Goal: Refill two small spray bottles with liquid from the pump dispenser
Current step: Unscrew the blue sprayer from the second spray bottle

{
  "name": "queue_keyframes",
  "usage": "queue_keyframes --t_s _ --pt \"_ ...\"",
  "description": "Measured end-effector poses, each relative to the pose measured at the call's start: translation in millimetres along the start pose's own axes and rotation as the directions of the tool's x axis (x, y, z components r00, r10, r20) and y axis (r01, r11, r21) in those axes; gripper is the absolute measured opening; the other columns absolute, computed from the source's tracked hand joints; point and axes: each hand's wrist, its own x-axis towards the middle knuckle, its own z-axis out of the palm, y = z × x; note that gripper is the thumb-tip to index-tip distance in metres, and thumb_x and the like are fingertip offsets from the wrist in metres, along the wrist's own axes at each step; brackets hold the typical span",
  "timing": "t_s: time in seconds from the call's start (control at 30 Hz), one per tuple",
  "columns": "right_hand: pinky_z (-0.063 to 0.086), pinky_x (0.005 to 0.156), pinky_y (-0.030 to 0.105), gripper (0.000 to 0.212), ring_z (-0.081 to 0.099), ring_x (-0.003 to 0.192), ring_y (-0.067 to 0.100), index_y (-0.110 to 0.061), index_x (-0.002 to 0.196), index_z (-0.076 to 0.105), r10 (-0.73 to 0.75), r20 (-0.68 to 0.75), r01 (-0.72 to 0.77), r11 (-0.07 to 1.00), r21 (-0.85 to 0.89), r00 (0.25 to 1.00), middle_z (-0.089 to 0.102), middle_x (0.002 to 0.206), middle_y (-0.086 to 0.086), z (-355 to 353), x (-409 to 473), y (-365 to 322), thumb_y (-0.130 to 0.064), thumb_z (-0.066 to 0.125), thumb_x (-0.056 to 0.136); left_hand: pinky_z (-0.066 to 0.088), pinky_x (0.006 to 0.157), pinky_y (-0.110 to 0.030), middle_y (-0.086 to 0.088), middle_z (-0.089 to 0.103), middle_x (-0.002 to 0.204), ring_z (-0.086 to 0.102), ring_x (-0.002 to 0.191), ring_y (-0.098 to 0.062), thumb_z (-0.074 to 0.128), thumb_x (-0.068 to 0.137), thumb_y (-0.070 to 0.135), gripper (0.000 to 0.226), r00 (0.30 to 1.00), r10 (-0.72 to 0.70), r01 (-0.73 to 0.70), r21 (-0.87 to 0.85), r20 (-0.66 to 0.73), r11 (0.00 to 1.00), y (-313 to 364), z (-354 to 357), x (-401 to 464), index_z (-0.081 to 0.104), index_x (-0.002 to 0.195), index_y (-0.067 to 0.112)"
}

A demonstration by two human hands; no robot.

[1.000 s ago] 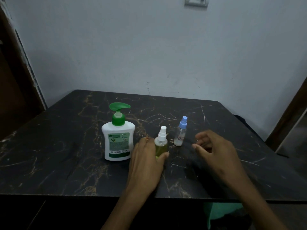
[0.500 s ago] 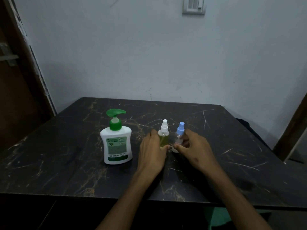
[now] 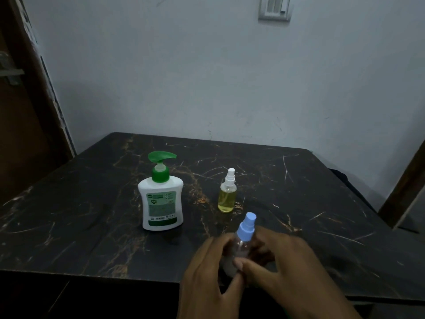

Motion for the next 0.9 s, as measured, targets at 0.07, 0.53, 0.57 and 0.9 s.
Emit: queue_keyframes --t_s 0.07,0.53,0.57,0.9 --pt "0.055 0.082 0.023 0.042 0.067 0.093 -0.009 -0.044 0.112 0.068 -0.032 0.003 0.032 0.999 -0.037 0.999 0.072 0.099 -0.03 0.8 1.0 -6.6 -0.068 0.06 0.078 0.051 0.079 -0.014 0.027 0.066 0.107 0.065 0.099 0.006 0.066 0.077 0.042 0.038 1.0 -0.008 0.008 -0.002 -0.025 1.0 -3.4 -2.2 -0.2 0.068 0.115 0.045" --pt "0.037 0.061 0.011 0.027 0.053 0.07 -0.002 -0.032 0.091 0.058 -0.009 0.099 0.048 0.914 -0.403 0.995 0.058 0.076 -0.015 -22.8 28.7 -58.1 -0.059 0.063 0.094 0.04 0.082 0.0 0.034 0.061 0.109 0.058 0.098 0.009 0.078 0.064 0.018 0.057 0.994 0.016 -0.016 0.0 -0.107 1.0 -17.6 -9.6 -1.1 0.06 0.111 0.043" --pt "0.04 0.063 0.012 0.028 0.055 0.071 -0.001 -0.031 0.09 0.06 -0.019 0.093 0.055 0.911 -0.409 0.995 0.061 0.077 -0.015 -21.7 28.7 -57.2 -0.059 0.063 0.094 0.04 0.081 0.001 0.037 0.06 0.109 0.058 0.098 0.01 0.079 0.064 0.019 0.058 0.993 0.024 -0.025 -0.003 -0.114 1.0 -17.5 -11.1 -1.9 0.059 0.112 0.044" --pt "0.047 0.082 0.014 0.025 0.061 0.101 -0.003 -0.035 0.082 0.069 -0.162 0.168 0.198 0.955 -0.223 0.972 0.065 0.099 -0.022 -28.0 30.1 -46.4 -0.013 0.081 0.078 0.044 0.081 -0.003 0.031 0.068 0.106 0.063 0.099 0.012 0.078 0.082 0.034 0.024 1.0 -0.012 0.01 -0.09 -0.027 0.996 -22.4 -18.6 -0.6 0.072 0.103 0.045"
